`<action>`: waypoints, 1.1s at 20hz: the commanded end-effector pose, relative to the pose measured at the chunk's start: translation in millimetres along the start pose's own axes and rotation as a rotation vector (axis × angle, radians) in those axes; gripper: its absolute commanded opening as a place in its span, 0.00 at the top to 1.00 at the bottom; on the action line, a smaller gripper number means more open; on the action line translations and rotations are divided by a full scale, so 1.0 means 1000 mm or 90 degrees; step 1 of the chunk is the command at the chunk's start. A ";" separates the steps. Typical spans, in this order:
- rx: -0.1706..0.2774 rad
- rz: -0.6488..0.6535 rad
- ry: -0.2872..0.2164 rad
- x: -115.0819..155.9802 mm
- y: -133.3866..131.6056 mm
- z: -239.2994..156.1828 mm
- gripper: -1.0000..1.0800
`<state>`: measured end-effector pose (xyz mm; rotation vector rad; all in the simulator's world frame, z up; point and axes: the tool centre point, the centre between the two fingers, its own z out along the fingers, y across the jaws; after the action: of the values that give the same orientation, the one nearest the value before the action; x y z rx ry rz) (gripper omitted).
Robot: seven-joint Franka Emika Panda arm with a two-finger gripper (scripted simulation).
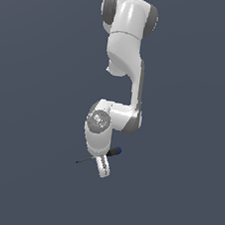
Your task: Pick up the object and move it to a goal position.
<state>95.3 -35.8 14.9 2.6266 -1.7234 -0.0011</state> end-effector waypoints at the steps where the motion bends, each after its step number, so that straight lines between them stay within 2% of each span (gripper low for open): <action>1: 0.000 0.000 0.000 0.000 0.000 0.000 1.00; 12: 0.000 0.000 0.000 0.006 0.013 -0.016 1.00; 22: 0.001 0.000 -0.001 0.026 0.058 -0.071 1.00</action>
<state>58.7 -75.1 74.2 2.6272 -1.7227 -0.0049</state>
